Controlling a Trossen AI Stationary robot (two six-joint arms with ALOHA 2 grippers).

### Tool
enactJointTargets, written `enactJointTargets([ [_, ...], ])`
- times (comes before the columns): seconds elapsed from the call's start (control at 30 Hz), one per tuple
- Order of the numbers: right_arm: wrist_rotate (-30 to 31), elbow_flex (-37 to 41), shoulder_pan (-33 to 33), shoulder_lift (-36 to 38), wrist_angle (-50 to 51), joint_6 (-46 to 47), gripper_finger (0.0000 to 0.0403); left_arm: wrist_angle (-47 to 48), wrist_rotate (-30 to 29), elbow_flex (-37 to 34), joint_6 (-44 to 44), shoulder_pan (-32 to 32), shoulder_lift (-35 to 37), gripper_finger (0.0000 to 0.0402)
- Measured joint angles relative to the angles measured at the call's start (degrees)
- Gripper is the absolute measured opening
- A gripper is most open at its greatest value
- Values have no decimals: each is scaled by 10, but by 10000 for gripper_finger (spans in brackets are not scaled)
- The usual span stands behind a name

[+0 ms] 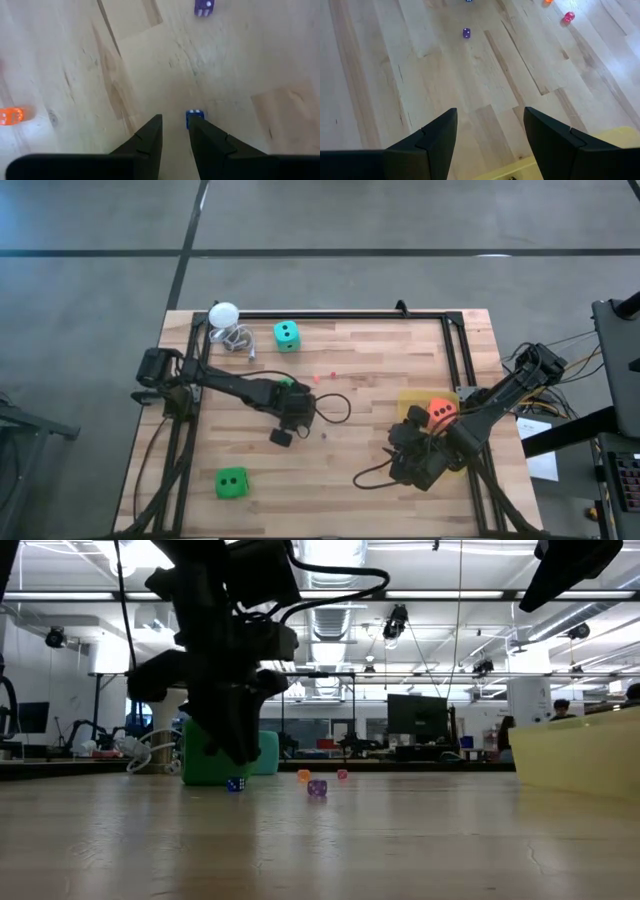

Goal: Pick & Place Dice
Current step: Put the small blue dice into the yellow bin

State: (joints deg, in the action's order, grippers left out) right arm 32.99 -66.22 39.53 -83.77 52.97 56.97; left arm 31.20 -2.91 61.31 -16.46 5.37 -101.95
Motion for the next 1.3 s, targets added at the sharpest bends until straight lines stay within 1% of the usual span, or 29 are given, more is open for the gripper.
enactJointTargets([
  [0.07, 0, 0, 0, 0, 0, 0, 224, 6, 1, 6, 5, 0, 0, 99],
  [0.2, -1, 0, 0, 0, 0, 0, 224, 21, 26, 5, 11, -1, 0, 99],
  [0.5, -5, 0, 0, 0, 0, 0, 224, 20, 40, 2, 15, 2, 0, 99],
  [0.7, -5, 0, 0, 0, -2, 0, 224, 11, 40, 2, 15, 2, -7, 99],
  [0.8, -5, 0, 1, 0, -4, 0, 224, 10, 38, 2, 14, 2, -28, 99],
  [0.97, -5, 0, 10, 0, -10, 0, 224, 3, 11, 4, 6, 3, -48, 98],
  [1.13, -5, 0, 19, 0, -14, 0, 224, -13, 10, 3, 3, 3, -50, 98],
  [1.3, -5, 0, 19, 0, -14, 0, 224, -9, 12, 3, 14, 2, -50, 98],
])
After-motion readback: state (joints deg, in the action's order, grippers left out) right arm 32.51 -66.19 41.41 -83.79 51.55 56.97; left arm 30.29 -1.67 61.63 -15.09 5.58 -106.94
